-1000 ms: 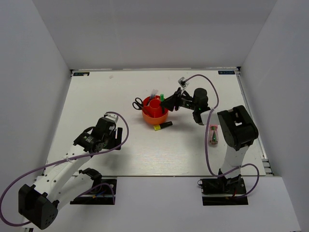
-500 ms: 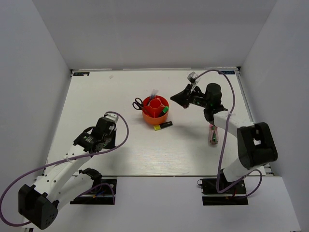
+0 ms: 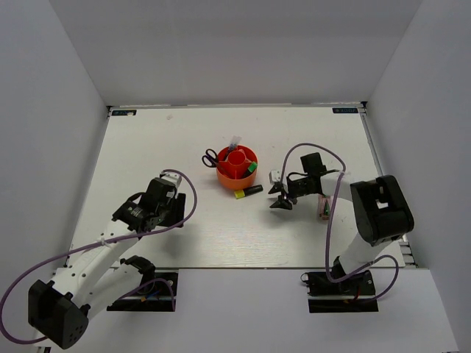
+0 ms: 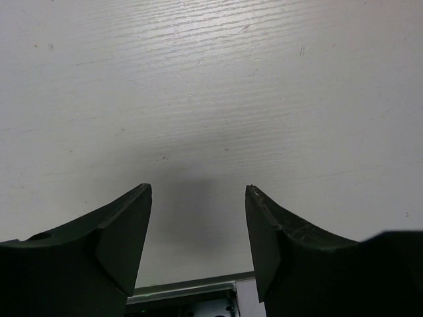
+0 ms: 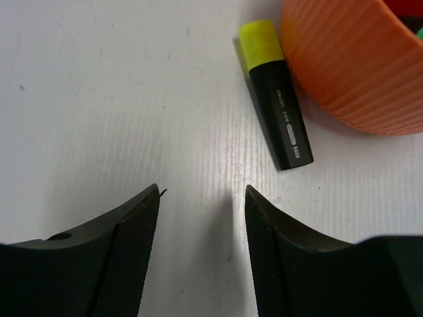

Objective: Sort the stationery into containers
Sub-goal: Pick up the pen from the center of the board.

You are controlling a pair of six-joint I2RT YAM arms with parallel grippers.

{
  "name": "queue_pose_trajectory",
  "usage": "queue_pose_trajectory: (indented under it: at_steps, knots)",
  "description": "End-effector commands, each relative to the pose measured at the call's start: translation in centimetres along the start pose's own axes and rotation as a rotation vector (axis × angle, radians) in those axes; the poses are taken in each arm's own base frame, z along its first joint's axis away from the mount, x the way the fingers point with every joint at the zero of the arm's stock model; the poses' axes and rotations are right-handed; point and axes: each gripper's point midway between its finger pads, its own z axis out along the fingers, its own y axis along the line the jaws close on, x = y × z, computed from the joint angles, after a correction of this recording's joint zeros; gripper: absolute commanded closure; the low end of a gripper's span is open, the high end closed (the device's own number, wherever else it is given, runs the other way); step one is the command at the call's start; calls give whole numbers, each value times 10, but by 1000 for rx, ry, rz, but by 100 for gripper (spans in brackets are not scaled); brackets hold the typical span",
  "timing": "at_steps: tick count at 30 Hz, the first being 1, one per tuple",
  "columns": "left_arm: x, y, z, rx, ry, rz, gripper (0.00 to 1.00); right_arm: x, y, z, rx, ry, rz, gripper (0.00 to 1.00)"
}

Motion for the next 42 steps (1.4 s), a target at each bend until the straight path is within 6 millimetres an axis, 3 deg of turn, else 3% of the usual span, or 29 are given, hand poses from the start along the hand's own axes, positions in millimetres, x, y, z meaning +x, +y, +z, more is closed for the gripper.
queue_pose_trajectory:
  at_steps: [1, 10, 20, 23, 30, 42]
  knots:
    - [-1, 0, 1, 2, 1, -5, 31, -7, -28, 4, 13, -3, -184, 42]
    - [1, 0, 2, -3, 15, -2, 31, 8, -50, 22, 6, 38, -156, 41]
    - [2, 2, 3, -11, 22, 0, 31, 12, -66, 36, -45, 45, -87, 40]
    - [2, 2, 3, -14, 22, -1, 31, 14, -65, 37, -62, 47, -70, 40]
    - [1, 3, 3, -11, 21, -8, 31, 19, -39, 37, -206, 71, -7, 42]
    - [-1, 3, 2, -9, 7, -11, 31, 23, -49, 46, -228, 136, -22, 50]
